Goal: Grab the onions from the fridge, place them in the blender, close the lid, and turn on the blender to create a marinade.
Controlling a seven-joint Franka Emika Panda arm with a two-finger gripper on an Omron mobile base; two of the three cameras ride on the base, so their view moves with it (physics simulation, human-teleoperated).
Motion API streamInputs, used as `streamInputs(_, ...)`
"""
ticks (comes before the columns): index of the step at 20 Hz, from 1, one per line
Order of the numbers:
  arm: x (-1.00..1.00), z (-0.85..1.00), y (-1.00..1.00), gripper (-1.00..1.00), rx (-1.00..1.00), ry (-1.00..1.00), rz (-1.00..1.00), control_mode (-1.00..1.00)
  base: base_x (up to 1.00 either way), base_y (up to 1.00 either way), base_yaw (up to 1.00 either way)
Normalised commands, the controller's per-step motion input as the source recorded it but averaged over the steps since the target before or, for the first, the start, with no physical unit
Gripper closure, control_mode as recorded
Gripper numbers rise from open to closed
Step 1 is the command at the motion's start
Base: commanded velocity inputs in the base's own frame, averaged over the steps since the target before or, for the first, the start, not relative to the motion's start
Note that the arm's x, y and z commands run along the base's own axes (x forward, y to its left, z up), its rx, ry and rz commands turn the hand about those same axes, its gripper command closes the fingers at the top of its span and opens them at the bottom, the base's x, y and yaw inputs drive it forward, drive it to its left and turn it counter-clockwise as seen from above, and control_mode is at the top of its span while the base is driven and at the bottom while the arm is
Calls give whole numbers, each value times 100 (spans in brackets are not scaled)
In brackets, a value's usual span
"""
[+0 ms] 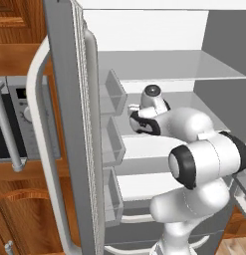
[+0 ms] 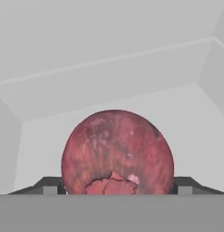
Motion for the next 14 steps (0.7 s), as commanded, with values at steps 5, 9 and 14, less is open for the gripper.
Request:
streamInputs(5, -93, 0, 0, 100, 7, -5, 0, -100, 0, 0, 0)
streamInputs(9, -100, 28, -4, 100, 11, 0, 0, -100, 0, 0, 0)
streamInputs(14, -100, 99, -11, 100, 12, 8, -3, -100, 0, 0, 0)
